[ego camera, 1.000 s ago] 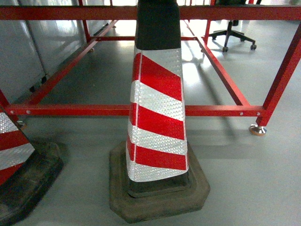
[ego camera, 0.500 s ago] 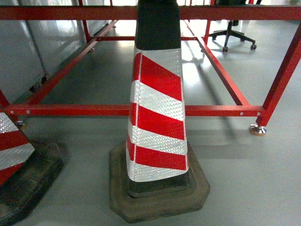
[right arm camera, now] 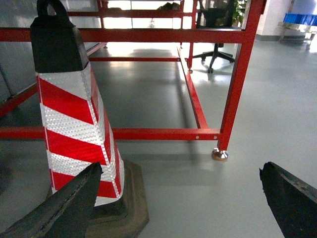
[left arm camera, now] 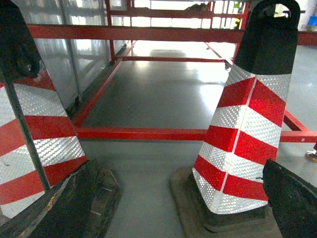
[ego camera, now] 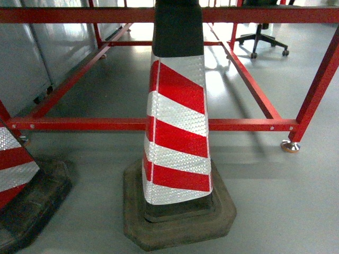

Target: Pick blue part to blue bin on bottom shelf

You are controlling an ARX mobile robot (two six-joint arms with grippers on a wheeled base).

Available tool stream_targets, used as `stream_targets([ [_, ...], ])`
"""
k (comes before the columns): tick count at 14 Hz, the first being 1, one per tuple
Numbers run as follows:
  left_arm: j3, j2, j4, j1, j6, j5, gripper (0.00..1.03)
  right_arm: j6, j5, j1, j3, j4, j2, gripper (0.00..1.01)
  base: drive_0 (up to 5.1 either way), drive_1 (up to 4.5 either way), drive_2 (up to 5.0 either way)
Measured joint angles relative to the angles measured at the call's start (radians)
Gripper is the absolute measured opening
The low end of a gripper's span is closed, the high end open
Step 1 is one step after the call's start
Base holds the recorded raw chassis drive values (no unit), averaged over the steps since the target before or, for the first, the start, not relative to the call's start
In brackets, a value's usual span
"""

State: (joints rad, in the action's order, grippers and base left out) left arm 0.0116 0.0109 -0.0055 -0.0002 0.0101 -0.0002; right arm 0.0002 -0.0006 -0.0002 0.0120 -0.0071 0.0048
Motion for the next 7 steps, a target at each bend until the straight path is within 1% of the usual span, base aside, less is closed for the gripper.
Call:
stream_targets([
  [7, 0.000, 0.000, 0.001, 0.000, 0.000, 0.000, 0.98, 0.002, 0.001, 0.000, 0.000, 0.003, 0.000, 0.98, 0.0, 0.00, 0.0],
])
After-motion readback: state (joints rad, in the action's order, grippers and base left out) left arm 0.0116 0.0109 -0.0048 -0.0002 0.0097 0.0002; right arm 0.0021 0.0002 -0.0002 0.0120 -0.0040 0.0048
